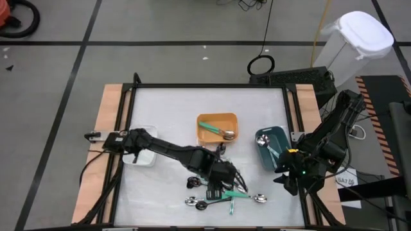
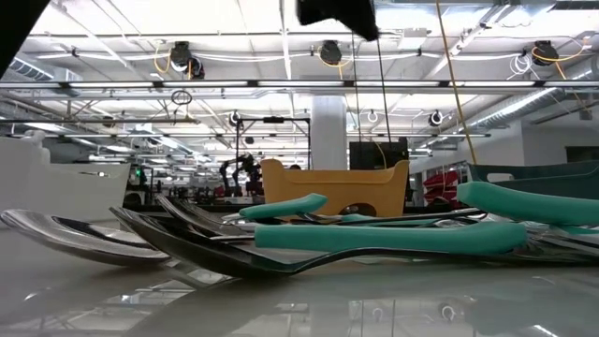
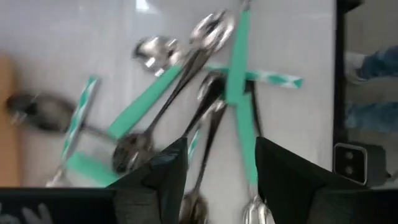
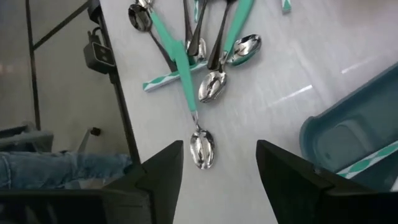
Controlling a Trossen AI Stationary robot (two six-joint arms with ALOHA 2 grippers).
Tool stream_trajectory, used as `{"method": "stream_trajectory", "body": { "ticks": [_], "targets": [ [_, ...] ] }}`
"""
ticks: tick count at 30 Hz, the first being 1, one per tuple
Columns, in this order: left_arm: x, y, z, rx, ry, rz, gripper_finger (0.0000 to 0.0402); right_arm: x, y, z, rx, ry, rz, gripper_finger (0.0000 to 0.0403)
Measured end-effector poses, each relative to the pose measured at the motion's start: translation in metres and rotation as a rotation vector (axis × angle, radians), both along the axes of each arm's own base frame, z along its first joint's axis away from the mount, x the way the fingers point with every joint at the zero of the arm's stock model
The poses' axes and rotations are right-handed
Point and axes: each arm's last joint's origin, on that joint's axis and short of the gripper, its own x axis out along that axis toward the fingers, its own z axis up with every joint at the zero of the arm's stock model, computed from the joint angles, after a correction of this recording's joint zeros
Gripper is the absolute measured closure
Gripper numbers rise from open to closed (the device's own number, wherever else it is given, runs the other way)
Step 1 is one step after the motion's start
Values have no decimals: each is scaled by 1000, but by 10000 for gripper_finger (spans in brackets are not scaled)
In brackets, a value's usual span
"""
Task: Sort silverware by color (type)
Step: Put the black spoon into the white bin
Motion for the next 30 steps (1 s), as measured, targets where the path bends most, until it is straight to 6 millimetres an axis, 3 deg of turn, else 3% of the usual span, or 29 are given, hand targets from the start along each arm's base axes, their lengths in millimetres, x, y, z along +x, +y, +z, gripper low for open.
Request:
{"method": "stream_trajectory", "body": {
  "ticks": [7,16,21,30],
  "targets": [
    [11,-5,-43,13,113,-156,255,-6,-6,6,37,-3,55,206],
    [14,-26,-92,70,221,-261,261,-7,-6,8,76,9,66,206],
    [15,-35,-101,78,207,-274,261,-8,-5,8,89,36,111,206],
    [19,-26,-101,125,192,-209,261,-9,-4,8,78,43,173,206]
  ]
}}
